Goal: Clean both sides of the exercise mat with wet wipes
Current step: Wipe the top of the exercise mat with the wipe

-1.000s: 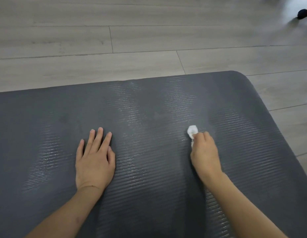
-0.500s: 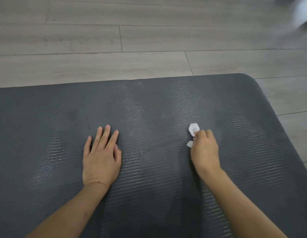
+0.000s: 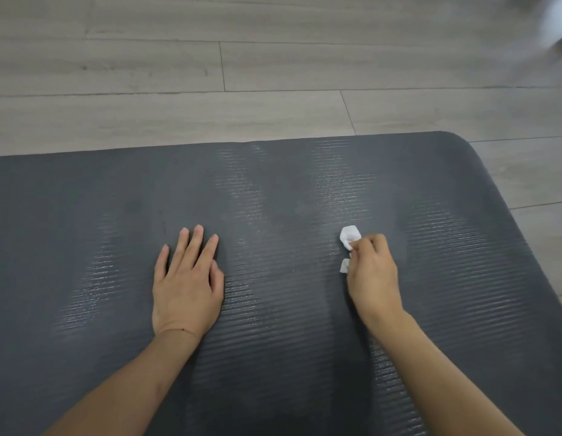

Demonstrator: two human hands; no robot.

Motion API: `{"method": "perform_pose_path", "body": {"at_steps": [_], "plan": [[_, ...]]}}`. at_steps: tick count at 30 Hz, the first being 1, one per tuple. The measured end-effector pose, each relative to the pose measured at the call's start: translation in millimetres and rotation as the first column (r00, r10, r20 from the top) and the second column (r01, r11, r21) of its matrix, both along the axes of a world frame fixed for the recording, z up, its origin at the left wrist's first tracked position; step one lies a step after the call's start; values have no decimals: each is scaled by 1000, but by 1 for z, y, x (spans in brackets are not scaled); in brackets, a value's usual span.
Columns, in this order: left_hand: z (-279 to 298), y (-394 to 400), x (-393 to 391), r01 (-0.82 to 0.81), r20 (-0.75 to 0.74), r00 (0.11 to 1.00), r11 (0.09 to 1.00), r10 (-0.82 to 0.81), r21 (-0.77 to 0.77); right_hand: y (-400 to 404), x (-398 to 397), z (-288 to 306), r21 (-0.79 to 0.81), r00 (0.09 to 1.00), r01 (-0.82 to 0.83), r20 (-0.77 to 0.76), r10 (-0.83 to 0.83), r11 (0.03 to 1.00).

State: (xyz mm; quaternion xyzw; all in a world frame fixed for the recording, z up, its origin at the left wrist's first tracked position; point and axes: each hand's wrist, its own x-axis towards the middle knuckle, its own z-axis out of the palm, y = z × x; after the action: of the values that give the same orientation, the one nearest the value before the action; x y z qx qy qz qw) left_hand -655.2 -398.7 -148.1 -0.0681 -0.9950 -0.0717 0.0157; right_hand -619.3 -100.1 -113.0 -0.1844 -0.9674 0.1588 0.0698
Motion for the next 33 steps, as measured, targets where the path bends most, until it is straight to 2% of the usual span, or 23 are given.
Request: {"method": "perform_pose_path", "body": {"at_steps": [3,7,9,11,14,15,16,18,20,21,23,24,26,28,29,30,31,33], "plan": [[0,-1,0,-1,4,1000,1000,1,2,-11,1,-3,-38,999,1,-50,-3,999],[0,0,-1,6,-11,1000,1000,-6,3,-9,-1,-5,-104,993,118,-14,-121,988],[1,1,0,4,-9,1000,1000,-4,8,-31,-2,-7,-75,995,96,-5,-97,993],[1,0,0,8,-7,1000,1000,-8,9,-81,-5,-7,-120,1000,-12,10,14,993],[1,-2,0,15,-7,1000,1000,-14,14,-153,1,-4,-233,923,-361,47,381,903],[1,-3,0,15,-10,1000,1000,-14,15,-153,3,-2,-247,893,-420,61,446,874],[1,-3,1,17,-11,1000,1000,-17,12,-136,1,0,-233,895,-422,48,444,876],[2,-3,1,18,-13,1000,1000,-18,9,-70,-4,3,-132,942,-311,88,324,941],[2,-1,0,10,-10,1000,1000,-10,9,6,-5,6,-18,992,-41,119,43,999],[2,-1,0,5,-8,1000,1000,-5,8,29,-3,8,-4,991,94,94,-93,996],[2,1,0,5,-3,1000,1000,-5,1,14,0,6,18,975,218,40,-218,976],[1,1,1,8,-2,1000,1000,-8,-4,-17,-1,1,-9,983,182,28,-182,983],[1,-2,1,10,0,1000,1000,-10,0,-98,3,-5,-59,999,-50,-6,50,997],[1,-2,1,16,-4,1000,1000,-16,9,-148,15,-8,-109,934,-350,40,356,930],[1,-3,1,17,-7,1000,1000,-17,9,-144,16,-7,-118,885,-457,38,464,881],[2,-3,2,18,-9,1000,1000,-18,10,-121,13,-6,-100,875,-480,15,484,872],[2,-3,2,18,-13,1000,1000,-18,11,-89,13,-3,-118,901,-430,16,435,895],[2,-1,1,17,-13,1000,1000,-17,10,-11,16,-1,23,954,-281,114,277,959]]}}
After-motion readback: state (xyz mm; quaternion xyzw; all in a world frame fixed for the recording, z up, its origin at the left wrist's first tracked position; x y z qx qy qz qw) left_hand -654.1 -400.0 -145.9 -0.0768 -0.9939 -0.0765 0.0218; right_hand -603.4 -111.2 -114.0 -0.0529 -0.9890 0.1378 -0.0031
